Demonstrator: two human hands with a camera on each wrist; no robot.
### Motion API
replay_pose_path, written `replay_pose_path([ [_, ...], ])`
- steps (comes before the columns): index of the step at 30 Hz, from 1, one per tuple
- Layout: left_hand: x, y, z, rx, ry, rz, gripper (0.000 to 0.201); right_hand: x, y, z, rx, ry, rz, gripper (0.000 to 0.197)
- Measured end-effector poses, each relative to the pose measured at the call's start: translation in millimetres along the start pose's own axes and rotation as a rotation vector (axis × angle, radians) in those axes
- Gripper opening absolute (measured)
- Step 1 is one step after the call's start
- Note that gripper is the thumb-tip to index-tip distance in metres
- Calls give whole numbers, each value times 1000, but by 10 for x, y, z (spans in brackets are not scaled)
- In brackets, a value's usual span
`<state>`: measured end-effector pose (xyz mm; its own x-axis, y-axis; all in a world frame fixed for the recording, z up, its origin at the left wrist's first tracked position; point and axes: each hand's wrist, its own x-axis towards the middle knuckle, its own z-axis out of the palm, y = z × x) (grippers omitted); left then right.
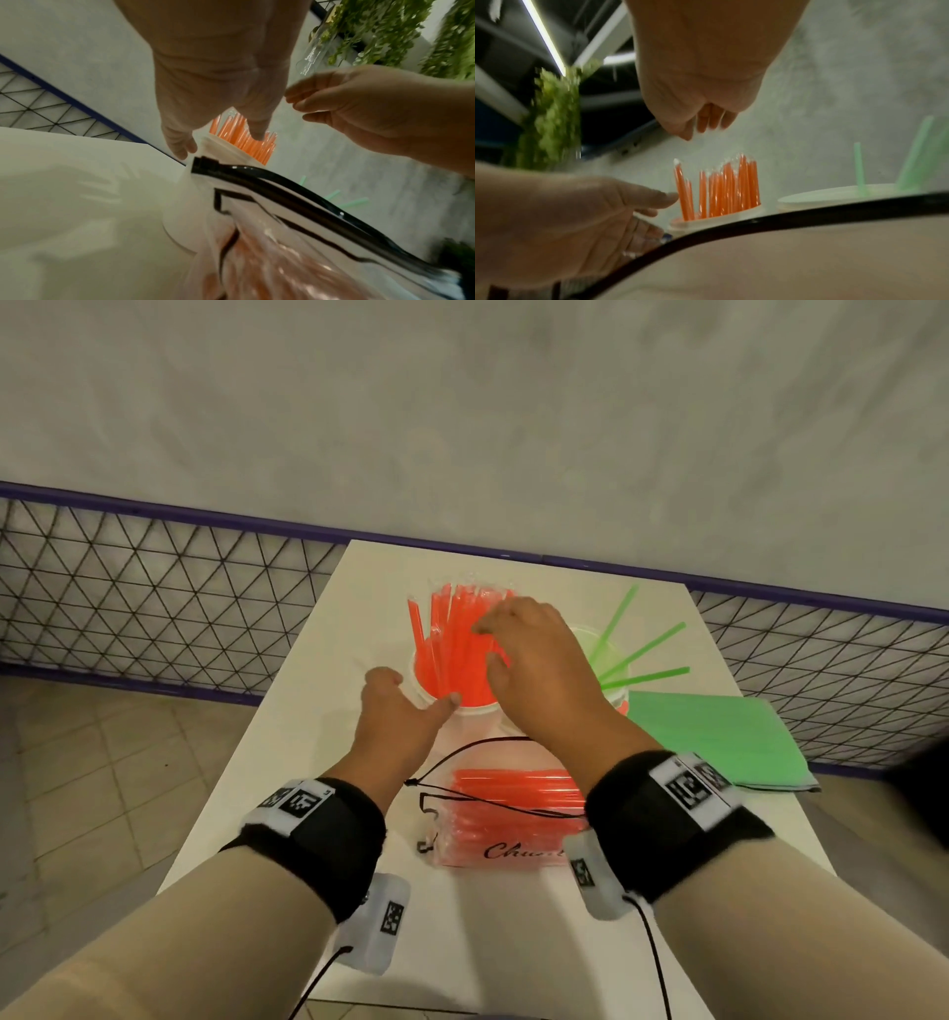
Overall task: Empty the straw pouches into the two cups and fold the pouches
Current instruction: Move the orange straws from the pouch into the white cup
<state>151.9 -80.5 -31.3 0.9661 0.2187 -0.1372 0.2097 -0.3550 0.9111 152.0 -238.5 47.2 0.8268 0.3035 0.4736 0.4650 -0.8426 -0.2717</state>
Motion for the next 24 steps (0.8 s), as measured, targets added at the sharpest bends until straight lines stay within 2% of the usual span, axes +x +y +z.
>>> replay_pose_path([
  [1,-48,-19,-23,-24,32,-24,61,-103,3,-54,91,-28,25,27],
  [2,-105,-23,-44,-20,15,-52,50,-197,22,-84,121,-149,54,22],
  [5,-208,-84,-46,52,-218,-55,31,-438,147,83,-32,-709,87,22],
  [7,-256,-77,-16,118,-341,63,24,-564,218,288,-119,-839,102,26],
  [9,-268,-37,25,234,-447,177,8,-640,256,477,-142,-851,127,40],
  [10,-268,-19,36,334,-509,226,6,-653,257,542,-134,-850,140,42],
  [12,-253,-13,72,581,-630,274,30,-665,255,614,-114,-861,148,39],
  [14,-221,-30,92,692,-681,252,57,-678,267,650,-131,-873,137,34],
  [17,-209,-56,98,718,-697,206,79,-696,279,661,-186,-864,95,28],
  [24,-185,-64,86,675,-713,175,83,-727,268,609,-137,-788,37,26],
])
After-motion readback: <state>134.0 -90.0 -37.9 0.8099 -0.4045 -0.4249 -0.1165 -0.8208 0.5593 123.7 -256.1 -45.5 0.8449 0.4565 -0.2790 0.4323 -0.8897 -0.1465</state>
